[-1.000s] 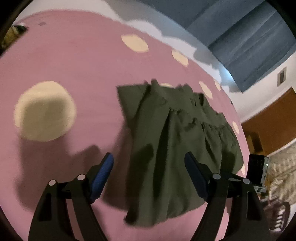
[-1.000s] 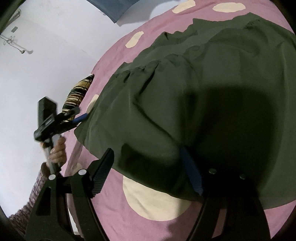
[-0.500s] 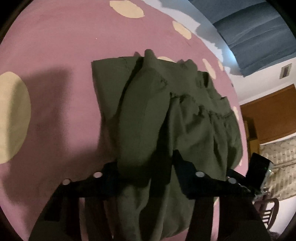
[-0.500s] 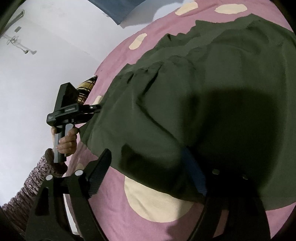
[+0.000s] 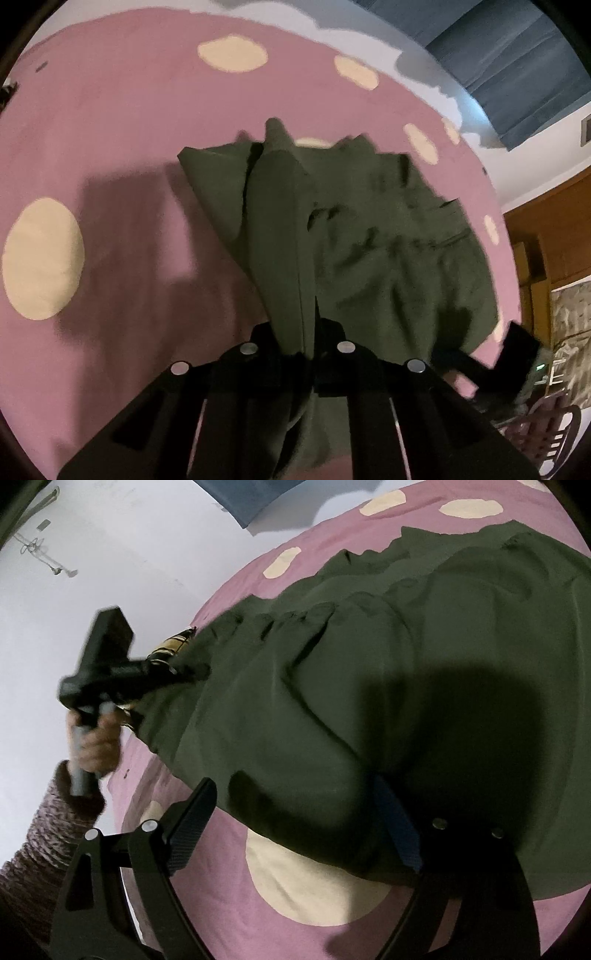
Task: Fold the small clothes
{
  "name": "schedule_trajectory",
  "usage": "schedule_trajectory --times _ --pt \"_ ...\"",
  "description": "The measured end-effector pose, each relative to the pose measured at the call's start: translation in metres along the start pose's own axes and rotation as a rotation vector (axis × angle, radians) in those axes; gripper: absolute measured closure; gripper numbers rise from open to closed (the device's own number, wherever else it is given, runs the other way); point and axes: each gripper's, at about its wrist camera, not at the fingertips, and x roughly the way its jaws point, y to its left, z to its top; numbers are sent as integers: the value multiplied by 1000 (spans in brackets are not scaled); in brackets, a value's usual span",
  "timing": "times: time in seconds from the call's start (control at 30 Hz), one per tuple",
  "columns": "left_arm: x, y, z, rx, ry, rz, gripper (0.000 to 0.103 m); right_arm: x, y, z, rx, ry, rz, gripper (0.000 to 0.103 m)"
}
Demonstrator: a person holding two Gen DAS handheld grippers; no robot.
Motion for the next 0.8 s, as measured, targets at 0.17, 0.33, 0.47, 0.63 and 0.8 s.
schedule_trajectory --times 0.17,0.33,0.47,0.63,0.8 --pt "-29 -48 7 52 -46 30 93 0 3 -4 -16 -7 -7 15" --pt "-39 -92 14 88 -49 102 93 -5 4 -6 -17 -24 4 16" --pt "-43 -108 18 80 -43 125 94 -24 3 -7 41 -69 24 18" --pt "-45 -140 15 137 -45 195 93 -45 21 -16 3 -138 100 18" --pt "-30 -179 12 168 -13 215 93 4 12 -24 14 -25 139 17"
